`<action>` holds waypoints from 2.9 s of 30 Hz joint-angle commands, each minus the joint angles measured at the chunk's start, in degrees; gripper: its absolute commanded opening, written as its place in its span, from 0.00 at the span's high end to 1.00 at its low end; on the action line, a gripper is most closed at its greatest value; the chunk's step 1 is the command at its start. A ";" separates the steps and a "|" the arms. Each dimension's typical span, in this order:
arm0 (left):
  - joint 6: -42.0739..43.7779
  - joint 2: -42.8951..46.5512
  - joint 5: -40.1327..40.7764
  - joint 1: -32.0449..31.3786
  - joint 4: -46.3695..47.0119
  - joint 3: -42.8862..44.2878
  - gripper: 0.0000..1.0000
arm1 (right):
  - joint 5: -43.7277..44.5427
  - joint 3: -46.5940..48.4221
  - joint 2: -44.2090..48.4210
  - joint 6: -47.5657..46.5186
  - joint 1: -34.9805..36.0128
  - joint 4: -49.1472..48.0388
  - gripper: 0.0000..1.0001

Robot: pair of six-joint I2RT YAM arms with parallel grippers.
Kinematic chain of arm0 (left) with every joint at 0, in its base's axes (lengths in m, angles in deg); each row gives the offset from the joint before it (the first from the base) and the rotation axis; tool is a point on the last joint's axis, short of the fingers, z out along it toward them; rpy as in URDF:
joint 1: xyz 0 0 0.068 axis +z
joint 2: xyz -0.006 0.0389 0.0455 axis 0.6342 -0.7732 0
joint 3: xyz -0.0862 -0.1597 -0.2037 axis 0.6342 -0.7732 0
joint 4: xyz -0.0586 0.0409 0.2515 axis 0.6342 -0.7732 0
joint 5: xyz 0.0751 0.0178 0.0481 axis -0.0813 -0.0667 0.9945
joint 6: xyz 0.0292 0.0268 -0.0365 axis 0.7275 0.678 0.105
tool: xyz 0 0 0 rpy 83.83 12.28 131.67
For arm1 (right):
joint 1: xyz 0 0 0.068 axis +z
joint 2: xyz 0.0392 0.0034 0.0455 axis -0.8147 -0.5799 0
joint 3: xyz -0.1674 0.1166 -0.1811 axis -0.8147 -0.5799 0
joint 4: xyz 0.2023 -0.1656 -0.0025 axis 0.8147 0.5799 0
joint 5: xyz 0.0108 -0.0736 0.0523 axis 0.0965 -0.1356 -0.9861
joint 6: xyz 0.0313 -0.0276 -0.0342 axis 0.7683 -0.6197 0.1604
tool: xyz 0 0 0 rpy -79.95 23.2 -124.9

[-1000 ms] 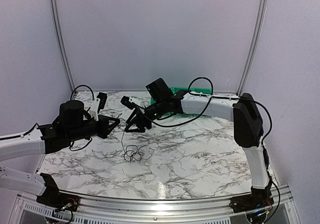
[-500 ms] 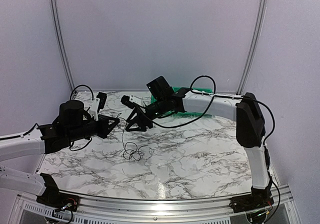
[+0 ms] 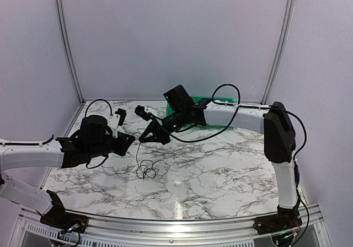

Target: Untangle the cables

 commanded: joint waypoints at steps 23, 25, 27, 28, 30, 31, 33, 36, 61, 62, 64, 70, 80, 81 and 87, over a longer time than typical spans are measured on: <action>-7.57 -10.84 5.38 1.96 29.83 -12.05 0.64 | -0.70 -2.05 12.35 -8.84 0.65 10.94 1.00; -9.51 -7.38 4.86 2.11 29.81 -14.42 0.58 | 0.37 -2.14 12.30 -9.96 0.67 11.68 1.00; -10.76 -3.80 2.55 2.10 29.93 -15.68 0.54 | 1.43 -2.29 12.04 -10.73 0.65 12.04 1.00; -10.91 -2.08 1.07 2.07 30.04 -16.03 0.53 | 1.83 -2.32 11.97 -11.05 0.58 12.27 1.00; -10.55 0.94 -1.35 2.07 30.23 -16.34 0.51 | 2.18 -2.44 11.65 -11.50 0.60 12.61 1.00; -10.41 2.07 -2.06 2.07 30.24 -16.30 0.50 | 2.28 -2.48 11.48 -11.55 0.60 12.64 1.00; -10.82 3.63 -2.86 2.15 30.24 -16.23 0.49 | 2.74 -2.36 10.94 -11.66 0.64 12.65 1.00; -12.87 4.45 -4.26 2.05 30.78 -16.74 0.47 | 3.72 -1.30 10.46 -10.95 0.61 12.65 1.00; -8.13 -35.96 -9.49 -6.07 70.98 -13.68 0.71 | 5.37 10.26 8.34 -4.28 0.58 11.72 1.00; -8.36 -37.10 -9.65 -6.08 72.13 -13.60 0.77 | 5.58 10.45 8.43 -4.36 0.57 11.78 1.00; -9.21 -39.27 -9.64 -6.06 75.59 -13.83 0.90 | 5.86 10.96 8.82 -4.37 0.46 11.91 1.00; -12.73 -44.94 -6.66 -6.04 78.79 -13.90 1.00 | 5.48 18.31 9.53 -3.23 -1.04 13.49 1.00; -17.40 -50.30 -4.85 -6.02 79.32 -14.63 1.00 | 6.70 30.28 12.56 -0.68 -6.62 13.41 1.00; -17.58 -50.19 -3.65 -6.04 79.27 -14.75 1.00 | 6.93 29.57 12.97 -0.68 -7.34 13.16 1.00; -17.71 -49.69 -3.07 -5.98 79.11 -15.06 1.00 | 8.22 20.89 16.17 0.05 -10.89 10.06 1.00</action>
